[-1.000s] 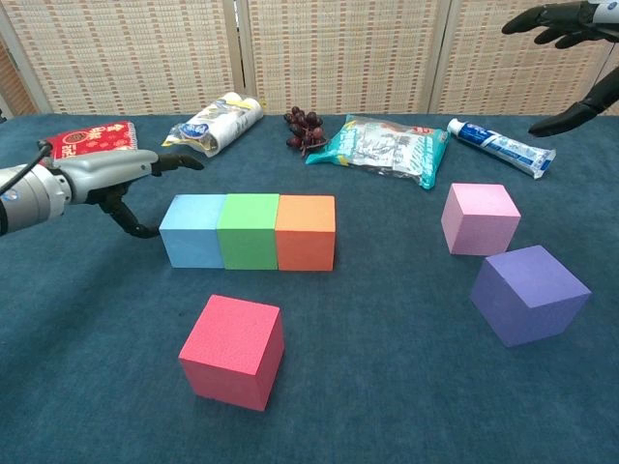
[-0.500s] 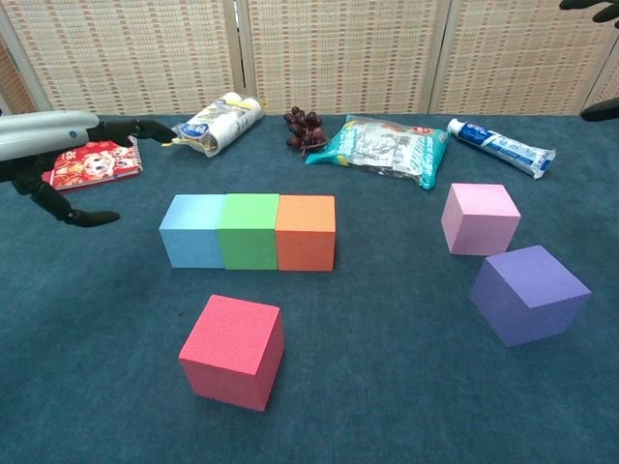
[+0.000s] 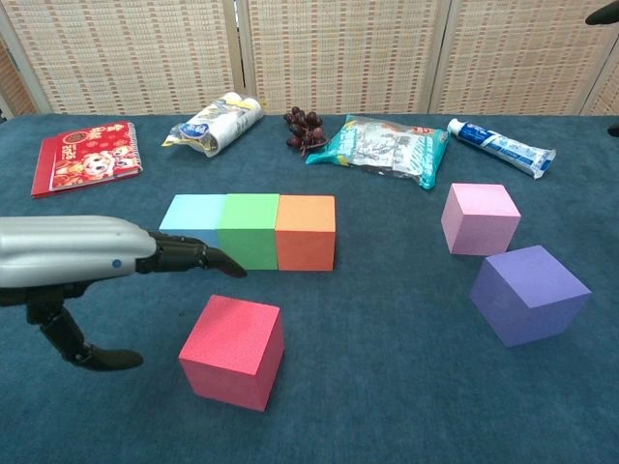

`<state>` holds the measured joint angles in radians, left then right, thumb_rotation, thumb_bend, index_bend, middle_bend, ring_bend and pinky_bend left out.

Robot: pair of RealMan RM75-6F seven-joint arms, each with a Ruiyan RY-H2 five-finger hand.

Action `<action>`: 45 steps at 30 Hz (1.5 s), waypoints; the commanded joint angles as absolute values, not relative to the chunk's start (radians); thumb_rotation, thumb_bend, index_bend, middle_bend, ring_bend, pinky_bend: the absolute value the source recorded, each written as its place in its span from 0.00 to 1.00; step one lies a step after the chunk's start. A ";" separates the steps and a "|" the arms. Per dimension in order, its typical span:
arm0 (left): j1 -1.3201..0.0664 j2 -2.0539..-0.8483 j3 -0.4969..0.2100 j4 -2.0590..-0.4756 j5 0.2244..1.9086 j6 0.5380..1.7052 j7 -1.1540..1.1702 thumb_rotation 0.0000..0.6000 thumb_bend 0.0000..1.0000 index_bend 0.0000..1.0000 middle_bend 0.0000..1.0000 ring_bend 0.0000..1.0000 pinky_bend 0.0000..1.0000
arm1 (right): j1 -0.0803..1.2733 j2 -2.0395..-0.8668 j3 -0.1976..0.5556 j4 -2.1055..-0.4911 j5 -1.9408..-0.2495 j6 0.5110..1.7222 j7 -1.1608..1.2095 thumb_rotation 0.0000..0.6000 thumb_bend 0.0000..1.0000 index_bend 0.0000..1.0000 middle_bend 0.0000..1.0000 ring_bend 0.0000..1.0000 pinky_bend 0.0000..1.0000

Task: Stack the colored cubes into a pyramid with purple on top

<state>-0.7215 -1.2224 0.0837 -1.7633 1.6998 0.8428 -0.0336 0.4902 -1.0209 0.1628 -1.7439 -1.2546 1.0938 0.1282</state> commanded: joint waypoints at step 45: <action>-0.708 -1.252 -0.254 -1.788 1.024 0.982 0.084 1.00 0.35 0.28 0.34 0.35 0.33 | 0.422 -0.986 0.182 -1.746 -1.290 1.133 0.175 1.00 0.07 0.00 0.00 0.00 0.00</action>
<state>-0.6780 -1.2428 -0.2283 -1.7843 1.0823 1.0118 0.0362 0.4241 -0.9884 0.1813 -1.7443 -1.2913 1.1313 0.1766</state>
